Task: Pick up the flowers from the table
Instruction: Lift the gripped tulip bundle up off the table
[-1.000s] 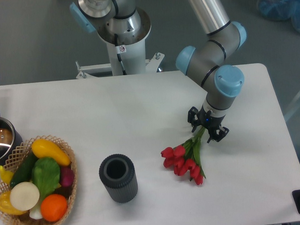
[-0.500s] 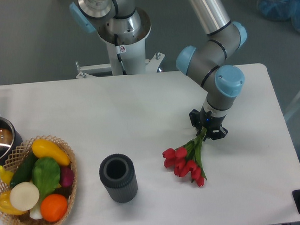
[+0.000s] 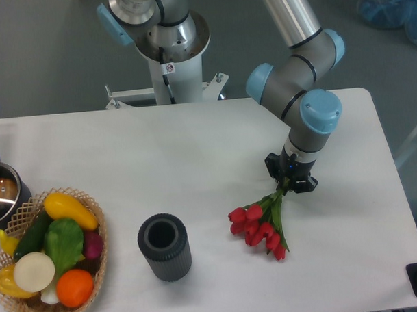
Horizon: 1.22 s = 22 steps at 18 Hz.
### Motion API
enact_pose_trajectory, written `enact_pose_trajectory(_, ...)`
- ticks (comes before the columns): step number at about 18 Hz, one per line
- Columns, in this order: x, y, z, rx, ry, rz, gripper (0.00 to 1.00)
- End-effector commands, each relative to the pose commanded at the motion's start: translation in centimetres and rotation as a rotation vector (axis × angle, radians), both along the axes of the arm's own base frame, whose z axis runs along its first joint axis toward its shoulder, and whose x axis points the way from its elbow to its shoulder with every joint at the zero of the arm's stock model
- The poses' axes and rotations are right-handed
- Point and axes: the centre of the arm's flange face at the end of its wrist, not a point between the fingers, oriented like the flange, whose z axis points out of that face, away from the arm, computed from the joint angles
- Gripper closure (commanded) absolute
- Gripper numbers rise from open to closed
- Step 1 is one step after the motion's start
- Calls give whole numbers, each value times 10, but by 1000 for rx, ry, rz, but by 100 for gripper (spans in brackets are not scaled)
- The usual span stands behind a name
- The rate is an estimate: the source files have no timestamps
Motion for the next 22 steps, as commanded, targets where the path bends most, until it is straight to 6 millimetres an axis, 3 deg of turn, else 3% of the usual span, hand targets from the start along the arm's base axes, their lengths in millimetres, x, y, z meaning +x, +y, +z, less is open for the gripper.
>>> enact_pose_trajectory(4,-15,10,32,38,50,61,79)
enact_pose_trajectory(7,-12,21,48,90,44,114,79)
enact_pose_trajectory(13,-13,42,124,326,39,175,79)
enact_pose_trajectory(22,-2,53,203,577,-1,182,79)
